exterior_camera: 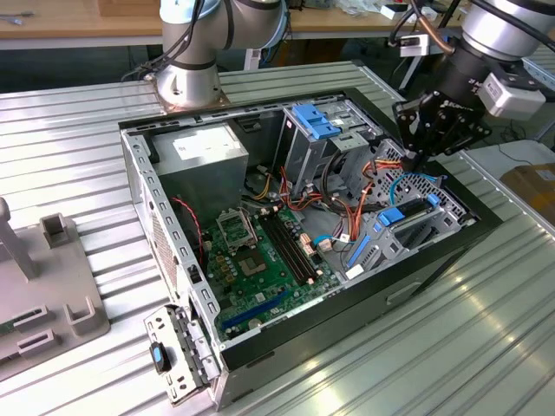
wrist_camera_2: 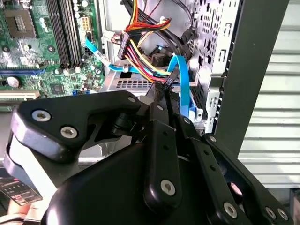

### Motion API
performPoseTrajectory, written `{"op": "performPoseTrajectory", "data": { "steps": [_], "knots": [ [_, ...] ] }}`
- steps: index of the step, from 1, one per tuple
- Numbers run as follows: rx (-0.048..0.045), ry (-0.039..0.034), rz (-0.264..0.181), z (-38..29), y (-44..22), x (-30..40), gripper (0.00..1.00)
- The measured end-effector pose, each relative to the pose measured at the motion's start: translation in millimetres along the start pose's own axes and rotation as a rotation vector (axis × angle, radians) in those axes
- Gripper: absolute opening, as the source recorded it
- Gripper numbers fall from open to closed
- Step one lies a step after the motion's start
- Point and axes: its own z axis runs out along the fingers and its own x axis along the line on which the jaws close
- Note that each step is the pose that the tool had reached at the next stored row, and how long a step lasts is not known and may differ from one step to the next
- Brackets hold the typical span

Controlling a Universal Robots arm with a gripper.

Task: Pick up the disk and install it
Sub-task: 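Insert the first disk wire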

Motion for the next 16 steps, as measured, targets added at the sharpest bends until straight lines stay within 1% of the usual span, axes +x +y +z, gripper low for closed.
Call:
{"op": "performPoseTrajectory", "data": {
  "steps": [2, 6, 8, 10, 11, 14, 16],
  "knots": [
    [-0.0002, 0.0002, 0.014, 0.0, -1.7, -0.9, 0.16],
    [-0.0003, 0.0002, 0.014, -0.1, -2.6, -1.1, 0.16],
    [-0.0003, 0.0002, 0.014, 0.0, -4.2, -0.1, 0.16],
    [-0.0002, 0.0001, 0.014, 0.1, -7.8, 1.7, 0.16],
    [-0.0003, 0.0, 0.014, 0.1, -9.0, 2.8, 0.16],
    [-0.0008, -0.0008, 0.014, 0.2, -15.0, 11.5, 0.16],
    [-0.0011, -0.0011, 0.014, 0.3, -17.5, 14.8, 0.16]
  ]
}}
